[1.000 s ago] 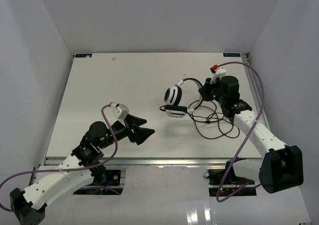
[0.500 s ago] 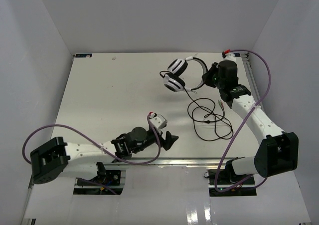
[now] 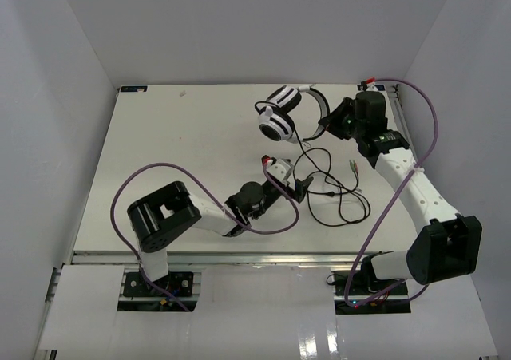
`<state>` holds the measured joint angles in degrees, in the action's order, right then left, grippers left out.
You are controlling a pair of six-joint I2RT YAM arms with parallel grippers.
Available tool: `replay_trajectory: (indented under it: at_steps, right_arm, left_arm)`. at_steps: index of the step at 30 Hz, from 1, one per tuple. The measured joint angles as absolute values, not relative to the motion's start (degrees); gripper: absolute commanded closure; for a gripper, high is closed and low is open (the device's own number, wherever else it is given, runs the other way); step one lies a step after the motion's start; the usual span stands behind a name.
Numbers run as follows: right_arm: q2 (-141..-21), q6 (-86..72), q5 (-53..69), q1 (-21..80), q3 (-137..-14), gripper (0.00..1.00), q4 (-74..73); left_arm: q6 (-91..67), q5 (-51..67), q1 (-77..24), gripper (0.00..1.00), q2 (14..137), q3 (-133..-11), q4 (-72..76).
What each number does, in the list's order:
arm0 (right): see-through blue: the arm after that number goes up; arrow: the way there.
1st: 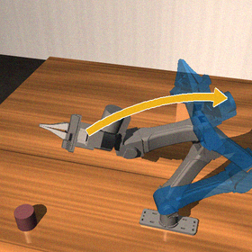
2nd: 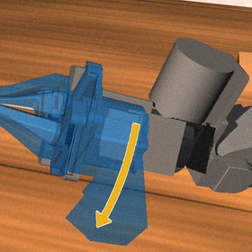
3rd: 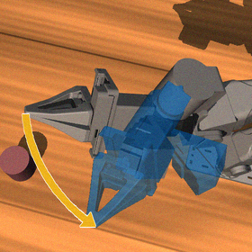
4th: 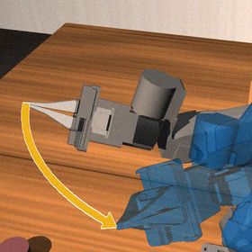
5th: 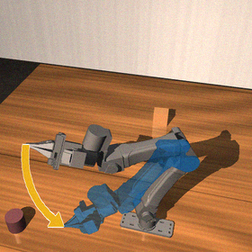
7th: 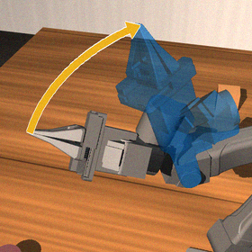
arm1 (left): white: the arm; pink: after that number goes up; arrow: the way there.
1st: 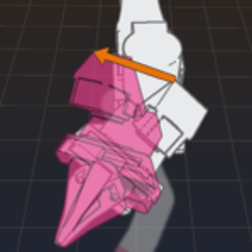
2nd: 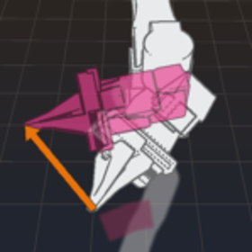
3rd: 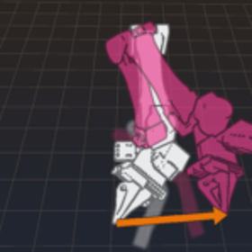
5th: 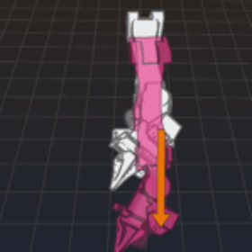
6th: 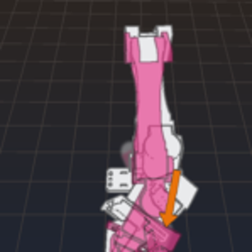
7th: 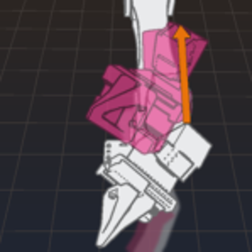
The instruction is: Wrap the headphones
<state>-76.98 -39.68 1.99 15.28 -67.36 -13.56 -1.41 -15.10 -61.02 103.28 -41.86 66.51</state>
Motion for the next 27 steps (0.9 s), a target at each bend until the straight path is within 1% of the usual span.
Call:
replay_trajectory:
  at_steps: [6, 14, 18, 19, 20, 21, 22, 23, 27]
  right_arm:
    - [-76.4, -41.4, 5.4, 14.7, -69.7, 0.92, -14.2]
    - [-74.8, -43.5, 10.0, 14.2, -70.5, 0.92, -14.2]
    - [-74.5, -44.5, 12.3, 13.8, -70.5, 0.92, -14.2]
    - [-74.5, -44.8, 12.9, 13.7, -70.5, 0.92, -14.2]
    - [-74.5, -45.1, 13.5, 13.5, -70.5, 0.92, -14.2]
    - [-74.5, -45.5, 14.1, 13.4, -70.5, 0.92, -14.2]
    - [-74.4, -45.9, 14.7, 13.2, -70.5, 0.92, -14.2]
    - [-74.2, -46.2, 15.1, 13.1, -70.5, 0.92, -14.1]
    - [-73.1, -47.6, 17.6, 12.4, -70.5, 0.92, -14.1]
  left_arm:
    - [-2.5, -9.2, -59.0, 0.02, 107.5, -47.8, 72.3]
    - [-2.5, -5.1, -59.2, 0.03, 114.1, -53.4, 73.9]
    - [-2.6, -4.8, -59.2, 0.08, 117.5, -56.7, 74.6]
    - [-2.6, -5.1, -59.2, 0.13, 118.2, -57.5, 74.7]
    - [-2.5, -5.7, -59.2, 0.30, 119.0, -58.4, 74.9]
    - [-2.4, -6.5, -59.2, 0.42, 119.8, -59.4, 75.1]
    - [-2.3, -7.6, -59.2, 0.51, 120.6, -60.2, 75.1]
    - [-2.2, -8.7, -59.2, 0.57, 121.2, -60.8, 75.0]
    - [-1.7, -11.7, -59.2, 0.72, 122.6, -61.7, 74.8]
